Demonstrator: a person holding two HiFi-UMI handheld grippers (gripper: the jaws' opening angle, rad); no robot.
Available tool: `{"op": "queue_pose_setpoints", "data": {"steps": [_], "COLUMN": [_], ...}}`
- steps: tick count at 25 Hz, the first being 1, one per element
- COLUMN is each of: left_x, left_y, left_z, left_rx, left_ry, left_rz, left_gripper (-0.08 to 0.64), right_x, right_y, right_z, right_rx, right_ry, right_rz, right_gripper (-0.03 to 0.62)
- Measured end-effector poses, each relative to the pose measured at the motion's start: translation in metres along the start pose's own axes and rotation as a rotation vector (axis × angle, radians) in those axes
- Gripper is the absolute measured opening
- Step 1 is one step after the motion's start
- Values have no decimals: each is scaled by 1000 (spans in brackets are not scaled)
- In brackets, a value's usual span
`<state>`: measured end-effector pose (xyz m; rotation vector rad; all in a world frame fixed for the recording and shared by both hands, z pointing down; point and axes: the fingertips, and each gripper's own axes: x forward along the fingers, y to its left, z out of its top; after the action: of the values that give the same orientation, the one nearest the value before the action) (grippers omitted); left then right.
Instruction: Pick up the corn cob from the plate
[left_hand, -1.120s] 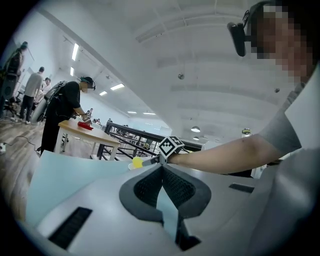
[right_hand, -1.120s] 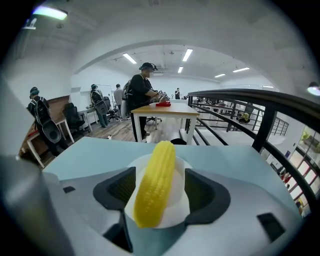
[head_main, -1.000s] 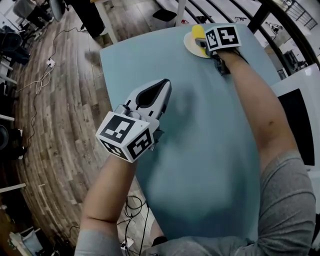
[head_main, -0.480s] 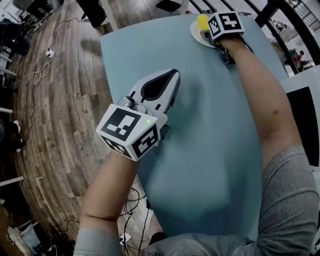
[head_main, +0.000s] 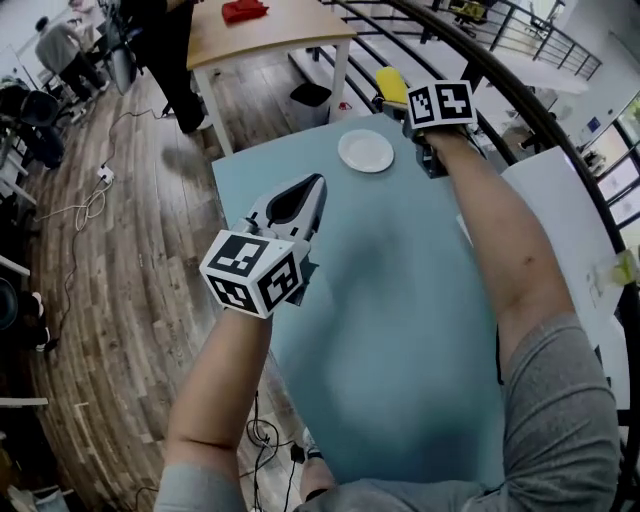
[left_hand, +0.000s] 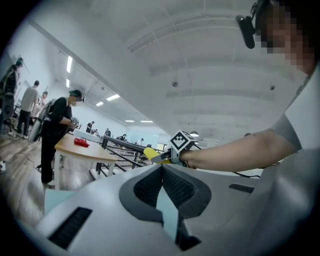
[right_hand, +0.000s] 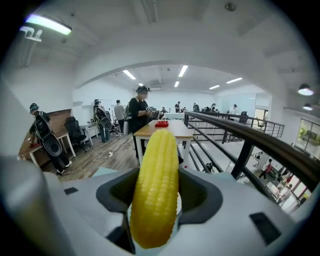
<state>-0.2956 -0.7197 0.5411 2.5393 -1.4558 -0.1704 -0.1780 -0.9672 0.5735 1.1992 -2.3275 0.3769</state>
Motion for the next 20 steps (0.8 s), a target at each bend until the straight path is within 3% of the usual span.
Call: {"op": "queue_pose_setpoints", "data": {"steps": [5,14,20], "left_x": [-20,-43,-61], "left_y": [-53,-147,-216], "left_z": [94,225,270], "left_rx": [50,88,141], "left_ry": [-55,-113,-111], "left_rz": [-18,-82,-158], "left_gripper": [18,18,18], "right_x": [-110,-312,-429], "right_y": [2,22,24], "right_z": [60,132,145], "right_rx": [-18,-37,-39], "right_ry": [-77,-220,-287], "right_rz": [-36,-100,-179], "right_gripper": [252,252,252]}}
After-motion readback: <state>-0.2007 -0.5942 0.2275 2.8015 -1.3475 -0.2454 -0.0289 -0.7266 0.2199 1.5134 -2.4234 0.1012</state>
